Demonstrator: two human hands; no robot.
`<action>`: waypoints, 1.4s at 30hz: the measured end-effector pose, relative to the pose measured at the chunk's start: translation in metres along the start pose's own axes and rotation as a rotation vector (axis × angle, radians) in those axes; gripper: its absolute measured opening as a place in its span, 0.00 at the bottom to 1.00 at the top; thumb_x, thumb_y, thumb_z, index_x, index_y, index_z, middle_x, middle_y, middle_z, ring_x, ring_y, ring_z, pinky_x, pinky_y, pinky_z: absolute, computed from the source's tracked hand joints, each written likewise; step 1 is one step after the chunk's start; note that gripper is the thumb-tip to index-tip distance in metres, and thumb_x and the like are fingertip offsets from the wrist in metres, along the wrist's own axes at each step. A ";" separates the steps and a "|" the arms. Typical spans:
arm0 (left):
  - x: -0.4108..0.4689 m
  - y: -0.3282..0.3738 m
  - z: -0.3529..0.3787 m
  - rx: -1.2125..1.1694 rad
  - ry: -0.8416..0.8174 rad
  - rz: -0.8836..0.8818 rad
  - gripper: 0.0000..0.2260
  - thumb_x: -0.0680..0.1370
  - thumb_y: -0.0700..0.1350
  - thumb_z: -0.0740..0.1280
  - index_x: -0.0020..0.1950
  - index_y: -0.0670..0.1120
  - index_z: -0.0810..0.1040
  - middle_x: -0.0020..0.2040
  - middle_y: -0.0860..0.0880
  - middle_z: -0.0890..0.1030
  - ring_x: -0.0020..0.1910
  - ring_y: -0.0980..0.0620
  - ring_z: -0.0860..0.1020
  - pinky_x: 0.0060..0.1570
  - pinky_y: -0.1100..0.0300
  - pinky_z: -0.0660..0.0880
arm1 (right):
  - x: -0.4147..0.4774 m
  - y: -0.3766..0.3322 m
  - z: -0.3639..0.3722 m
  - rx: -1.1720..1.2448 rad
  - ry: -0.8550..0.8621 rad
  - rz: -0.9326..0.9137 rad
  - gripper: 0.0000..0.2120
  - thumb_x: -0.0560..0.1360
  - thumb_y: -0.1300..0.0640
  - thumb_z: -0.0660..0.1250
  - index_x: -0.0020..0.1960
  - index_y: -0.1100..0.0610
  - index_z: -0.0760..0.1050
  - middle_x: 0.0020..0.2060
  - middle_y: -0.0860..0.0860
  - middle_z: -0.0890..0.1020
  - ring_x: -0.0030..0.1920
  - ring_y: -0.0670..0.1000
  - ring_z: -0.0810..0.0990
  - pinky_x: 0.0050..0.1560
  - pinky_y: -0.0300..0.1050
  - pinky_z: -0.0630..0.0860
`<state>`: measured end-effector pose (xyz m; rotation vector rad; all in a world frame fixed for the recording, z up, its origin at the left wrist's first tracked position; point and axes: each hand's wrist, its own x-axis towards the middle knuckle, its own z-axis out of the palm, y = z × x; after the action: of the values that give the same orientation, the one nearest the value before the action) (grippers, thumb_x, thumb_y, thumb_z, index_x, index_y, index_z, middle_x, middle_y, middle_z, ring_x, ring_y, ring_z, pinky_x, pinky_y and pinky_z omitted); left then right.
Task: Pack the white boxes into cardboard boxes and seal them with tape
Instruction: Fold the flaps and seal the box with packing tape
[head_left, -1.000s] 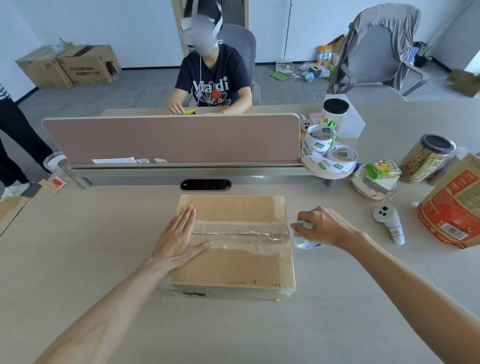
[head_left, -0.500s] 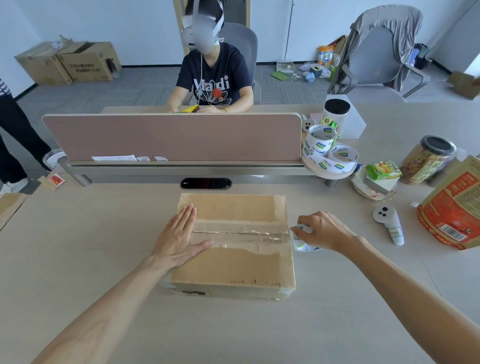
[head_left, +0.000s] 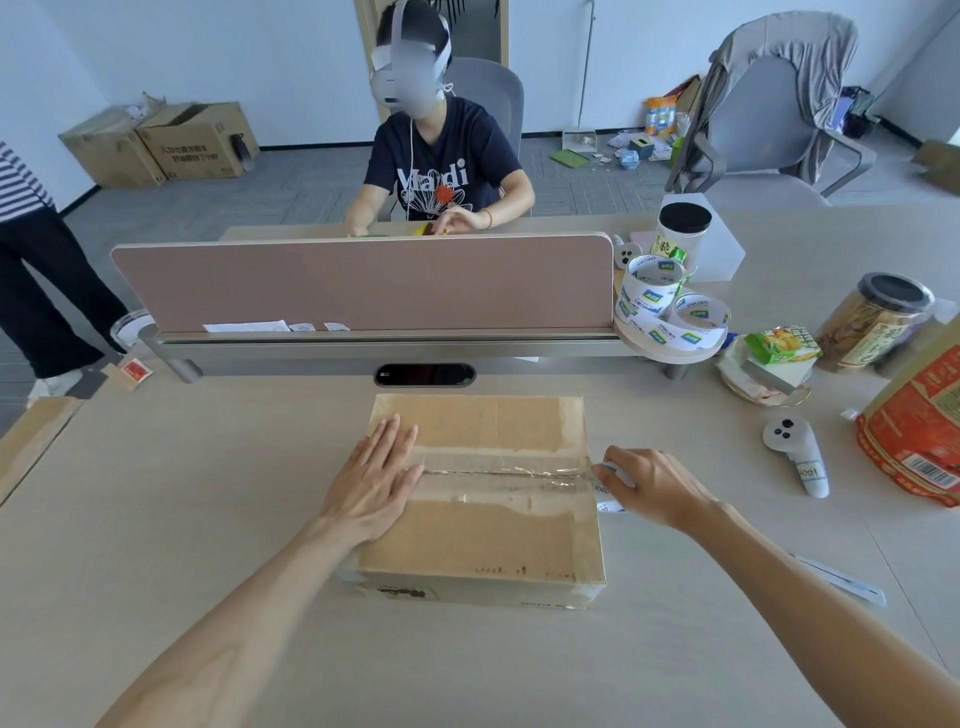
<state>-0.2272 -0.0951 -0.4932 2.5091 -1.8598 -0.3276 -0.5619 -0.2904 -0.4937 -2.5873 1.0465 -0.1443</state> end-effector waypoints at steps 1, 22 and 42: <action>0.001 0.000 0.001 0.010 0.001 0.003 0.38 0.68 0.69 0.20 0.76 0.55 0.33 0.77 0.51 0.31 0.76 0.54 0.32 0.76 0.56 0.36 | -0.001 0.000 0.002 0.016 0.007 0.009 0.15 0.80 0.46 0.59 0.44 0.57 0.73 0.35 0.50 0.79 0.35 0.57 0.76 0.36 0.50 0.75; 0.034 0.170 0.017 -0.012 -0.035 0.184 0.29 0.75 0.58 0.28 0.77 0.55 0.35 0.77 0.47 0.32 0.77 0.49 0.34 0.73 0.57 0.32 | -0.022 -0.011 0.017 0.258 -0.064 0.076 0.08 0.78 0.59 0.59 0.47 0.62 0.74 0.40 0.53 0.78 0.41 0.55 0.74 0.42 0.42 0.65; -0.003 0.113 0.004 -0.043 -0.142 0.129 0.33 0.80 0.63 0.53 0.80 0.52 0.44 0.79 0.42 0.36 0.78 0.44 0.36 0.76 0.47 0.39 | -0.057 -0.076 0.032 0.633 -0.018 0.266 0.07 0.79 0.56 0.65 0.45 0.46 0.77 0.40 0.41 0.81 0.41 0.39 0.77 0.44 0.36 0.71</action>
<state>-0.3360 -0.1257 -0.4823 2.3814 -2.0297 -0.5501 -0.5463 -0.1911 -0.4951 -1.8682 1.1078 -0.3248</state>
